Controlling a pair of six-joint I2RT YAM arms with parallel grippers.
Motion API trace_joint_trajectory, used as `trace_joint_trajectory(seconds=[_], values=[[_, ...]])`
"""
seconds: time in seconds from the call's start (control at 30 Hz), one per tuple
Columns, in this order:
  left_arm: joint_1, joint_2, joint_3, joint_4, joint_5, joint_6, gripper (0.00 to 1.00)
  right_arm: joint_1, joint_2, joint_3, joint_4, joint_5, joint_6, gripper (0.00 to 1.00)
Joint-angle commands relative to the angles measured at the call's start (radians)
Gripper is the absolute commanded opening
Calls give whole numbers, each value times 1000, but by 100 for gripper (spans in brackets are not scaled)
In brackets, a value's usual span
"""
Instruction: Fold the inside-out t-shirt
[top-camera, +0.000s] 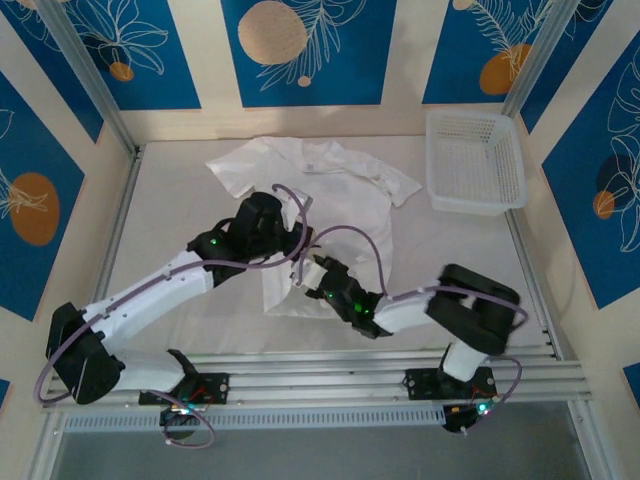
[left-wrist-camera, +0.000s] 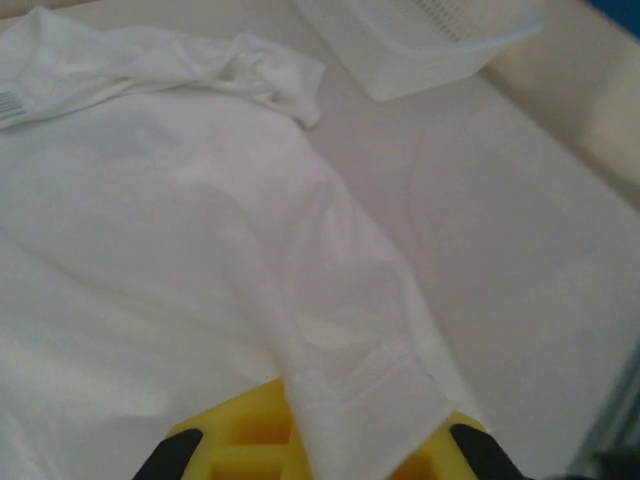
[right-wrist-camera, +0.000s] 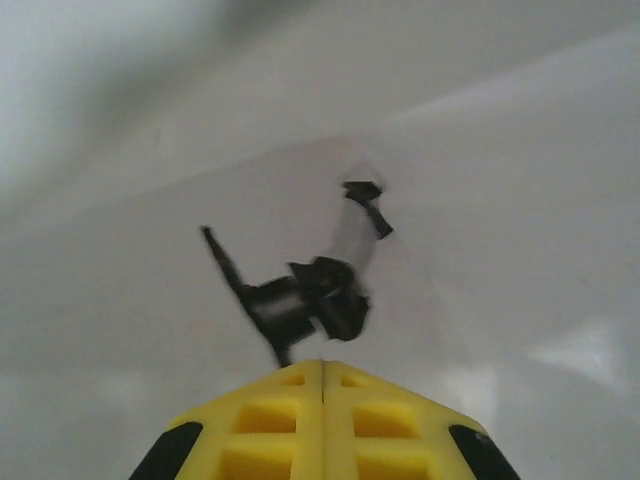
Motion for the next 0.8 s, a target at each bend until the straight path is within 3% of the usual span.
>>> trace_joint_trajectory(seconds=[0.0,0.13,0.23,0.37,0.5,0.63,0.77], values=[[6,-46,65,2,155,-66,0,-52,71,11,271,28,-295,0],[-1,-50,136,-36,227,-83,0,-133,48,62,49,65,-113,0],[-6,-67,167,-56,205,-77,0,-189,-42,120,-371,-24,117,0],[-10,-77,208,-42,190,-84,0,-220,-98,200,-628,-90,253,0],[-28,-44,294,27,245,-111,0,-261,-159,369,-941,-164,511,0],[-69,26,429,67,280,-110,0,-305,-161,454,-1022,-329,699,0],[-119,95,583,57,290,-73,0,-304,-57,501,-1055,-447,752,0]])
